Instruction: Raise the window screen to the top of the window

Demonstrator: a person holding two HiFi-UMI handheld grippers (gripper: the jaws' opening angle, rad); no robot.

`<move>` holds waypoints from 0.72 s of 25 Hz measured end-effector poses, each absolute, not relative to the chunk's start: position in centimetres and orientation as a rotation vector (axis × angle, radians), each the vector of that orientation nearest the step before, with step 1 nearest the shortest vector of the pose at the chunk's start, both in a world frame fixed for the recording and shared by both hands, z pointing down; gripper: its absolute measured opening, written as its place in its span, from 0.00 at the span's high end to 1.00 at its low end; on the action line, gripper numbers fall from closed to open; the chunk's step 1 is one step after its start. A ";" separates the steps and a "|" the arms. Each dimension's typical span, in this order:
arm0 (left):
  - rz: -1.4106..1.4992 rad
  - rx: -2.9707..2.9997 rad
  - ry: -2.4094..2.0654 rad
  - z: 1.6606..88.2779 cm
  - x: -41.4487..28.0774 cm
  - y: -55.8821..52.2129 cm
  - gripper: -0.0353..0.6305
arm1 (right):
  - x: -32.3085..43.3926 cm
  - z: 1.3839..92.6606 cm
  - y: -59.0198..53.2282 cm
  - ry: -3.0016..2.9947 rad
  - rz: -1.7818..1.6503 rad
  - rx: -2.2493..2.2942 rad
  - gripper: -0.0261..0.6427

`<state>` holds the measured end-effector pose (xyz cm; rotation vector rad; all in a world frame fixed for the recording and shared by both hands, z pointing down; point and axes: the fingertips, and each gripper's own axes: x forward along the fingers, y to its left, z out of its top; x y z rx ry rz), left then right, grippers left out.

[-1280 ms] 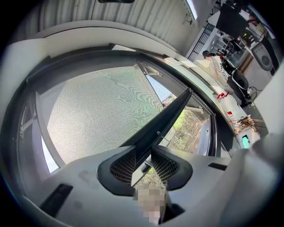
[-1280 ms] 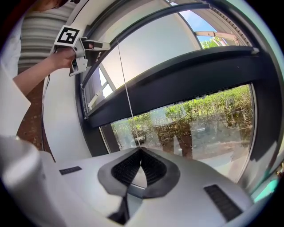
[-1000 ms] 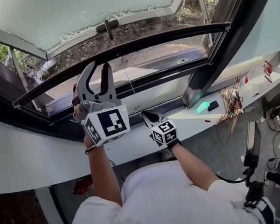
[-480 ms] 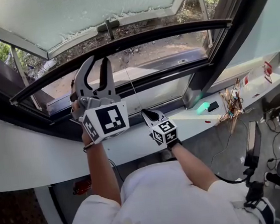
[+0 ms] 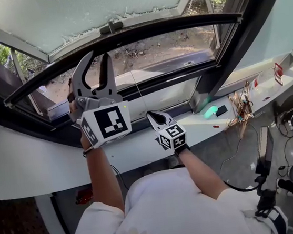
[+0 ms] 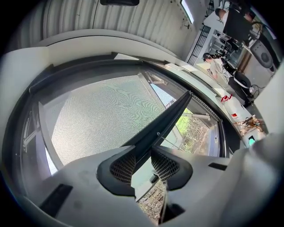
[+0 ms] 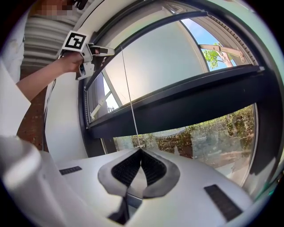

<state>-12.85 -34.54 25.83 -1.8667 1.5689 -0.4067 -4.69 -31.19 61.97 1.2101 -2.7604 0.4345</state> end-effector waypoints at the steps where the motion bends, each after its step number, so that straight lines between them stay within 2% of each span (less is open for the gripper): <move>1: -0.404 -1.865 1.569 25.6 -12.9 -34.6 0.81 | -4.7 61.8 -31.2 -2.763 0.431 1.214 0.96; 18: -0.373 -1.824 1.577 23.8 -13.1 -34.6 0.81 | -4.2 59.6 -30.9 -2.800 0.406 1.251 0.96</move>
